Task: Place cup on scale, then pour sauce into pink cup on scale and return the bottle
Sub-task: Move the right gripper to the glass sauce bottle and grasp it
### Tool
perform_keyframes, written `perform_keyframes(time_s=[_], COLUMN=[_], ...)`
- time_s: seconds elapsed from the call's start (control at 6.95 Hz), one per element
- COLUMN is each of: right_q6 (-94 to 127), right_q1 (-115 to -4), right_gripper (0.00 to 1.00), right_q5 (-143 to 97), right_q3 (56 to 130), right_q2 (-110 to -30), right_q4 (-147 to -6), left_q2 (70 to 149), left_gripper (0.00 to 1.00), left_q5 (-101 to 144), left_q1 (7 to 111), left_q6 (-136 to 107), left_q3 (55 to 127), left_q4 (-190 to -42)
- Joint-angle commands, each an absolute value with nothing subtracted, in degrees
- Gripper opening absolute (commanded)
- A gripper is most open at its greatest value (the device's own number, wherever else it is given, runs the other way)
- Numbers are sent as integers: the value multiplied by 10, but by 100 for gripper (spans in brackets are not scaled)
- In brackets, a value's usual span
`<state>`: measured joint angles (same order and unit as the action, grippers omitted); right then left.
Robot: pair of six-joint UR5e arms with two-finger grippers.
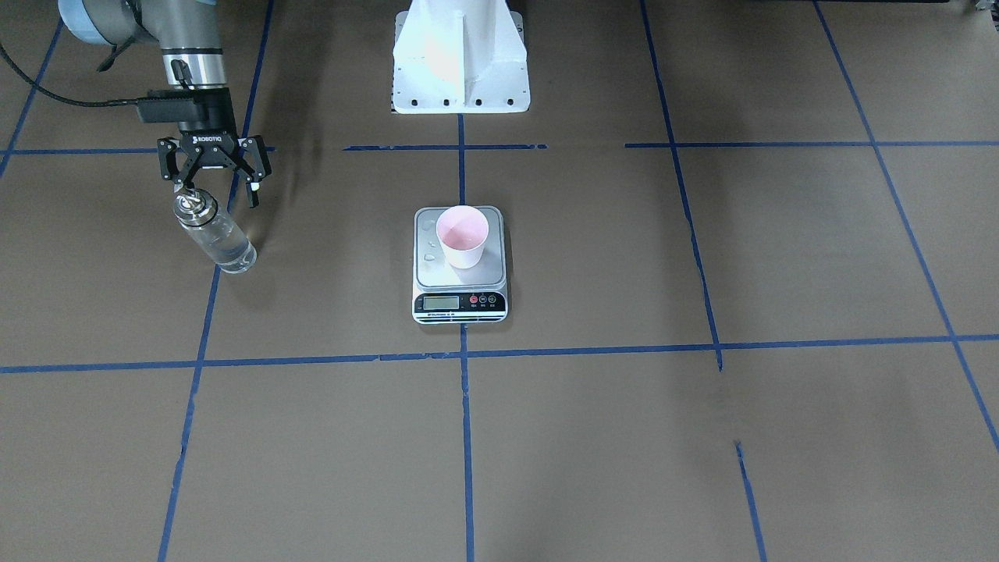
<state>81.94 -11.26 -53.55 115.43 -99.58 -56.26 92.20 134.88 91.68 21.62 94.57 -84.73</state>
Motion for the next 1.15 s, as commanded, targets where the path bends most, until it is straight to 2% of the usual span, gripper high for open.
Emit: perform_keyframes(time_s=[0.0,1.01], right_q6=[819,785], right_q1=[-113,-141], right_gripper=[100,100], right_q5=[-527,-511], right_q3=[1142,1121], right_q2=[-991,-973], right_q4=[-561,-561], left_q2=[922,923], left_gripper=[100,100], left_q5=[1349,1349], left_q1=[918,917], left_q6=[217,216], left_q3=[946,947], left_q4=[-848,-848])
